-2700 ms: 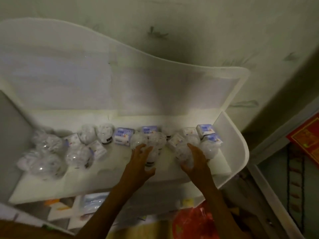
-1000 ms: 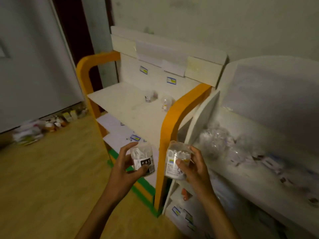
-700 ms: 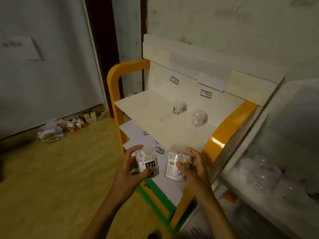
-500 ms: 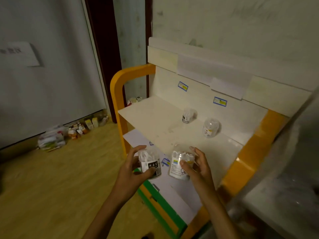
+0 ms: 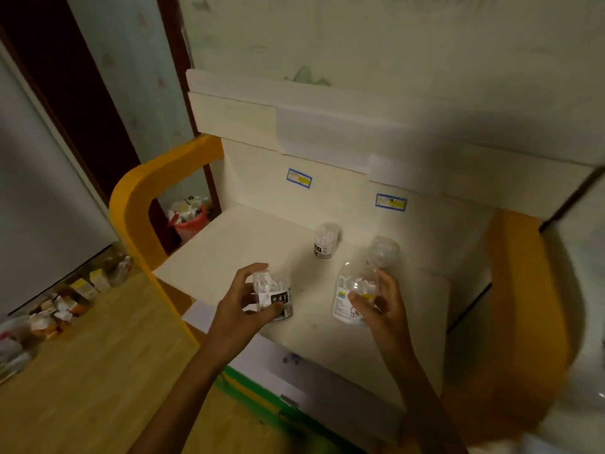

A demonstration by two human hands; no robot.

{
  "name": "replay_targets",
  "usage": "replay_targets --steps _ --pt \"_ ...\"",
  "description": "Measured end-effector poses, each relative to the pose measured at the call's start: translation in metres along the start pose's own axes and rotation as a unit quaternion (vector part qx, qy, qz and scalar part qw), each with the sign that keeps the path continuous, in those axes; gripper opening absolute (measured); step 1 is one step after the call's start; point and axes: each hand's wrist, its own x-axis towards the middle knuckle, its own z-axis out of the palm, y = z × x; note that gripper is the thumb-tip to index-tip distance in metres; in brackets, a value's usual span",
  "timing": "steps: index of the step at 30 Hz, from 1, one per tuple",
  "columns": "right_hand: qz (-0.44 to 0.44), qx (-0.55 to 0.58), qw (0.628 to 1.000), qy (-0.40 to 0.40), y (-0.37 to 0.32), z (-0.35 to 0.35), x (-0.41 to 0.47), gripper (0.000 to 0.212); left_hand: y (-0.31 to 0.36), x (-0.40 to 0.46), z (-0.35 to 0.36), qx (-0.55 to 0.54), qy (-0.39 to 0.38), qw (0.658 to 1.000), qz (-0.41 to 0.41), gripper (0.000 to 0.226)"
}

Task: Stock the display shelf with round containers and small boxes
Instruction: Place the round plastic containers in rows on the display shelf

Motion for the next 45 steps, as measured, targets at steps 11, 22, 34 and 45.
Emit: replay_targets --steps 11,22,34,45 --pt "-0.001 -0.134 0.962 0.237 0.027 -0.033 0.044 0.058 -0.034 0.135 0.009 -0.024 -0.172 0.985 0.006 0.059" --pt "0.032 -0.207 0.937 0.281 0.033 -0.030 0.060 0.060 -0.059 0.202 0.011 0.016 -0.263 0.964 0.040 0.067" --pt "-0.053 -0.438 0.857 0.266 0.011 0.008 0.077 0.054 -0.105 0.256 0.011 0.095 -0.256 0.958 0.086 0.066" --pt "-0.067 -0.566 0.805 0.163 0.017 0.051 0.091 0.051 -0.124 0.290 0.034 0.146 -0.289 0.936 0.137 0.072"
